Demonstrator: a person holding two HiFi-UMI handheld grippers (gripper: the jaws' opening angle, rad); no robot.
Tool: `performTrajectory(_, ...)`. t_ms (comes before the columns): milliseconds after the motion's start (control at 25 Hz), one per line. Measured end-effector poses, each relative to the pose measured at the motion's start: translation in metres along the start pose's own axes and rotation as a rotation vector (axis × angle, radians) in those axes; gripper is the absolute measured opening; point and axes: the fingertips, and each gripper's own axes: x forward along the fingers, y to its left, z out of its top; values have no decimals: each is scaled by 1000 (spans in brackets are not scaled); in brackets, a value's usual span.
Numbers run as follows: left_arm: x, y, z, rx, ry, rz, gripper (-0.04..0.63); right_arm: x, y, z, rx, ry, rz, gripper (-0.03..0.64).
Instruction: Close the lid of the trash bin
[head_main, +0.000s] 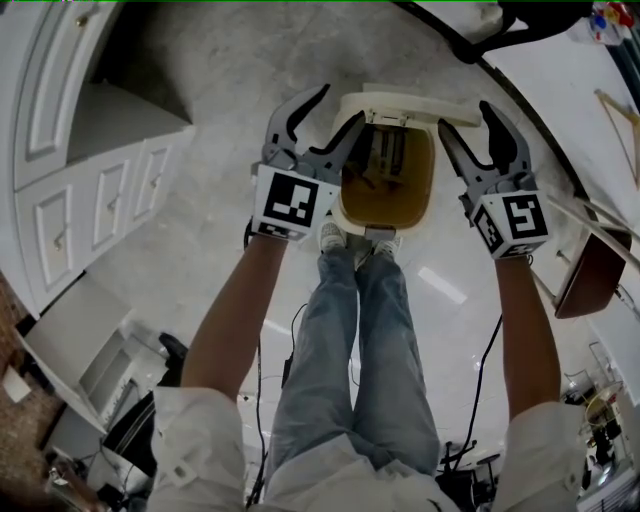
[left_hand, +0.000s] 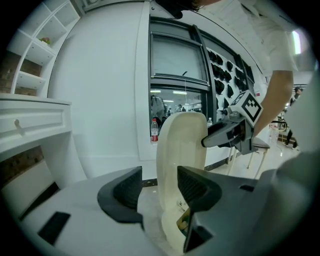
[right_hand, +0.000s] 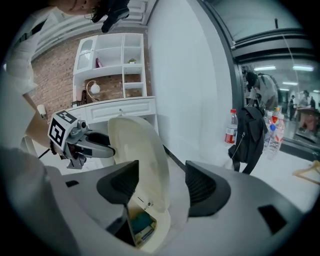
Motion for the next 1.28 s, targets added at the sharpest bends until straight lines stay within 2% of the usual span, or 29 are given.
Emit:
performTrajectory(160,4,0,4,3,-10,8,210,2,-4,-4,-16,12,-30,222)
performTrajectory(360,8,0,9,15,-18,5,184,1,-9,-3,-34,18,-53,165)
performTrajectory(560,9,1,11,41,-22,6,150,4,-6,-2,-69,23,-53,153)
performTrajectory(680,9,0,12,58,-22,3,121,5,-2,-2,-104,34,-46,115)
performTrajectory(880,8,-3,14,74,-24,-4,95,4,-1,-2,-98,33,-49,109)
performTrajectory(1280,5,-6,13,87,-14,-18,89,0,1,-4,-117,45,-30,100)
